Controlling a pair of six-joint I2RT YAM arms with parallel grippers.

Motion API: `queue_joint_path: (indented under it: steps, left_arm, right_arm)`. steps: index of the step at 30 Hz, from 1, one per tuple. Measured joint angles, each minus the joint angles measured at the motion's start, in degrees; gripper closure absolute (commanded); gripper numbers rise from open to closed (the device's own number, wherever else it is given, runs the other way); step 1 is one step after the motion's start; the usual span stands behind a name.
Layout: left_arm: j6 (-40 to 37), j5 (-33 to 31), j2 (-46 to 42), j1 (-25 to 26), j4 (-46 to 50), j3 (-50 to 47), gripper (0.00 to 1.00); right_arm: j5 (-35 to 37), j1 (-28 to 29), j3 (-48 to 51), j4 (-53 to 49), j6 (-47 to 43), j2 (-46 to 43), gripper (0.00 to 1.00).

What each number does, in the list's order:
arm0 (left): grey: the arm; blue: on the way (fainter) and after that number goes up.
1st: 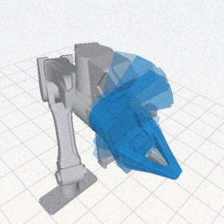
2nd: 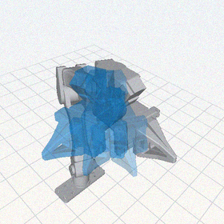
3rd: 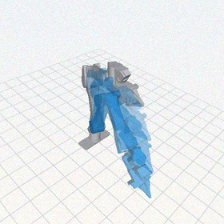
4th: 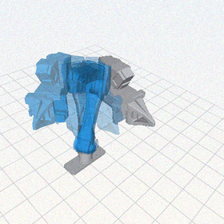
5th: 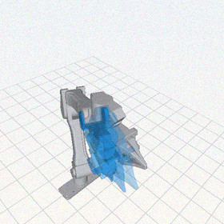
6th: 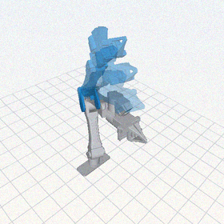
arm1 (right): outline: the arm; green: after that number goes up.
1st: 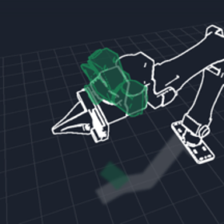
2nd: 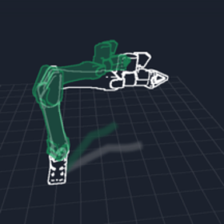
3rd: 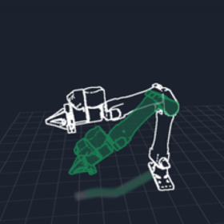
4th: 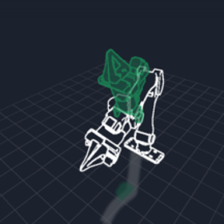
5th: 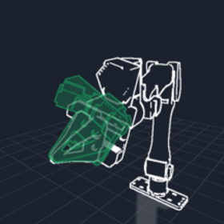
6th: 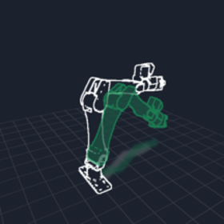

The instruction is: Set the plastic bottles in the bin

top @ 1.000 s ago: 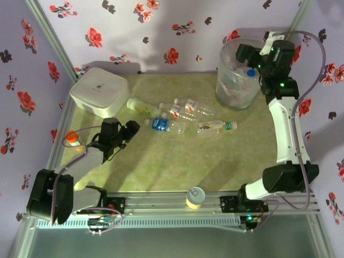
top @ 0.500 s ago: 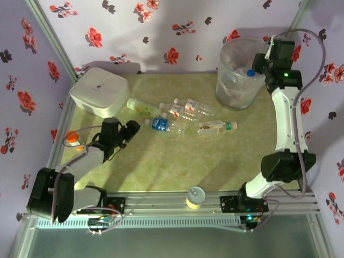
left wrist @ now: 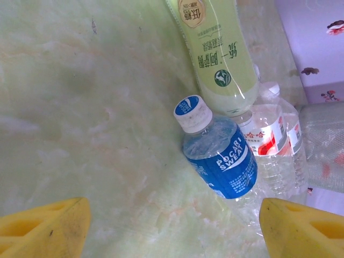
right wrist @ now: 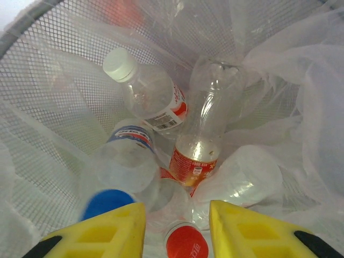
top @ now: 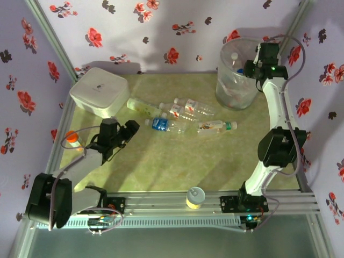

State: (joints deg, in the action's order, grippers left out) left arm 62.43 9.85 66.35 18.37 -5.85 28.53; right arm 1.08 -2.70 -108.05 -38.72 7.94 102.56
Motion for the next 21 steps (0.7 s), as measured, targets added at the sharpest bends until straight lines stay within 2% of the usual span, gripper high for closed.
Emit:
queue_joint_path:
  steps: [3,7,13,17,21]
  left_arm:
    - [0.00,-0.61,-1.01,0.00,0.94,-0.20,0.17]
    - [0.00,-0.83,-0.66,0.00,0.92,-0.22,0.17]
    - [0.00,-0.66,2.95,0.00,0.17,-0.20,0.17]
    - [0.00,-0.59,3.50,0.00,0.04,-0.02,0.17]
    - [0.00,-0.55,3.72,0.00,-0.15,0.31,0.17]
  right_arm:
    - [0.00,0.02,0.02,0.07,-0.37,-1.64,0.52]
    - [-0.59,1.01,0.59,0.24,-2.36,-8.00,0.39]
    - [-3.82,6.80,4.52,-0.85,-9.40,-20.33,0.19]
    - [-4.96,9.79,12.31,-2.95,-10.69,-24.61,0.18]
    - [-2.80,9.92,28.87,-0.31,-2.80,-28.24,0.19]
